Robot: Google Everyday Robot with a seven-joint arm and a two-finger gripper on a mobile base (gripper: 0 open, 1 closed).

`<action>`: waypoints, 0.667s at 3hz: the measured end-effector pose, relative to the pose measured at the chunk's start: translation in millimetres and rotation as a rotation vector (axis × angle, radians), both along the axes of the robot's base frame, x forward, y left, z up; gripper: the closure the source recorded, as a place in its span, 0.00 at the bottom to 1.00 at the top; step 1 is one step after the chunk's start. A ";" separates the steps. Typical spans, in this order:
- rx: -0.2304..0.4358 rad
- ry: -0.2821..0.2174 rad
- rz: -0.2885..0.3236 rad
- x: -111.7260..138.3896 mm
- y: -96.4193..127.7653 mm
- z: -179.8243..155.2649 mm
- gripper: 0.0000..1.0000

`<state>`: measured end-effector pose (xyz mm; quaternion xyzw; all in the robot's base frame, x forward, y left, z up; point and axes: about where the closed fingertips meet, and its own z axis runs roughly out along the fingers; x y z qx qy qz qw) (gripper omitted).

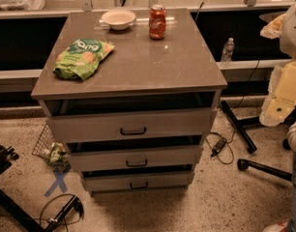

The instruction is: Open top drawer

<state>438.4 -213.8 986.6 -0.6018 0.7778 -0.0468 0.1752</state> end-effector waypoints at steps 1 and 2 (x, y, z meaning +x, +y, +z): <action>0.000 0.000 0.000 0.0 0.0 0.1 0.00; -0.007 -0.012 0.015 5.1 4.5 -17.0 0.00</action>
Offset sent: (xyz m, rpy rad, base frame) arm 0.0227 0.0182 -0.0780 -0.0283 -0.0358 0.0664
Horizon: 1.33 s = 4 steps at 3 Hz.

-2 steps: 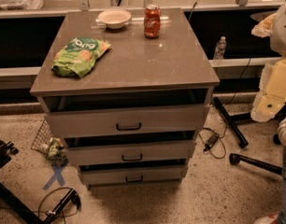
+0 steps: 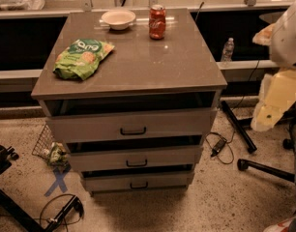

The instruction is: Open top drawer

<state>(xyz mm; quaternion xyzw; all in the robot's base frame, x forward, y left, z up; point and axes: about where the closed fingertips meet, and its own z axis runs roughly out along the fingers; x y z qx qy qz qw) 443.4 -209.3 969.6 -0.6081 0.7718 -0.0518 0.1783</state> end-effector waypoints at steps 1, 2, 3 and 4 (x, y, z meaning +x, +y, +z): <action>-0.021 -0.035 0.046 11.1 9.6 -44.1 0.00; -0.033 -0.064 0.104 22.0 19.6 -87.5 0.00; -0.044 -0.088 0.174 33.7 27.8 -127.4 0.00; -0.062 -0.099 0.215 35.3 29.7 -155.7 0.00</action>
Offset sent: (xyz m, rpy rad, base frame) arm 0.0395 0.0334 -0.1500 -0.0469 -0.1033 0.1889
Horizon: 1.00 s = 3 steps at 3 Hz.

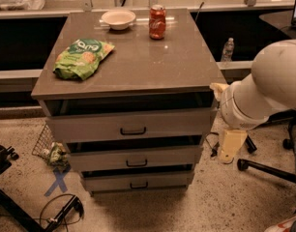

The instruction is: Open top drawer

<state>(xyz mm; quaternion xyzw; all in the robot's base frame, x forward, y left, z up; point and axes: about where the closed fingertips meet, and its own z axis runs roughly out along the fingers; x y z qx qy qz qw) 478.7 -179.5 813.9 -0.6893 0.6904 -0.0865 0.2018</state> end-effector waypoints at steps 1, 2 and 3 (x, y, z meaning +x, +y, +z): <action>0.000 0.000 0.000 -0.2 0.2 0.0 0.00; 0.007 0.013 0.018 -6.4 13.9 -22.9 0.00; -0.004 0.030 0.060 -10.8 46.5 -72.0 0.00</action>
Offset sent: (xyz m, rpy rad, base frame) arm -0.0269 0.0613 -0.1063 0.0358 0.0679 0.0798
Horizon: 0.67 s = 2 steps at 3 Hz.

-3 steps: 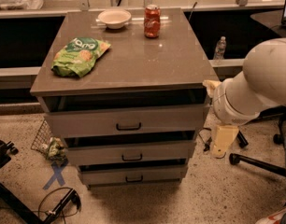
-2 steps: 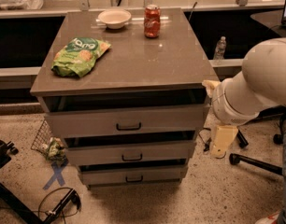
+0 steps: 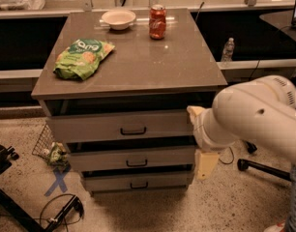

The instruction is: Open top drawer

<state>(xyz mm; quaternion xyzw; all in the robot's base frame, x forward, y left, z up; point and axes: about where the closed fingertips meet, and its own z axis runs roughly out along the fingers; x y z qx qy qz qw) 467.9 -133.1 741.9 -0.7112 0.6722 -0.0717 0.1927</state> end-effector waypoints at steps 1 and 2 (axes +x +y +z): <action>-0.054 0.000 0.053 10.1 26.3 -41.8 0.00; -0.054 0.000 0.053 10.1 26.4 -41.8 0.00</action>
Offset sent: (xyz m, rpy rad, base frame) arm 0.0075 0.0244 -0.0376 -0.0395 0.0057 0.0466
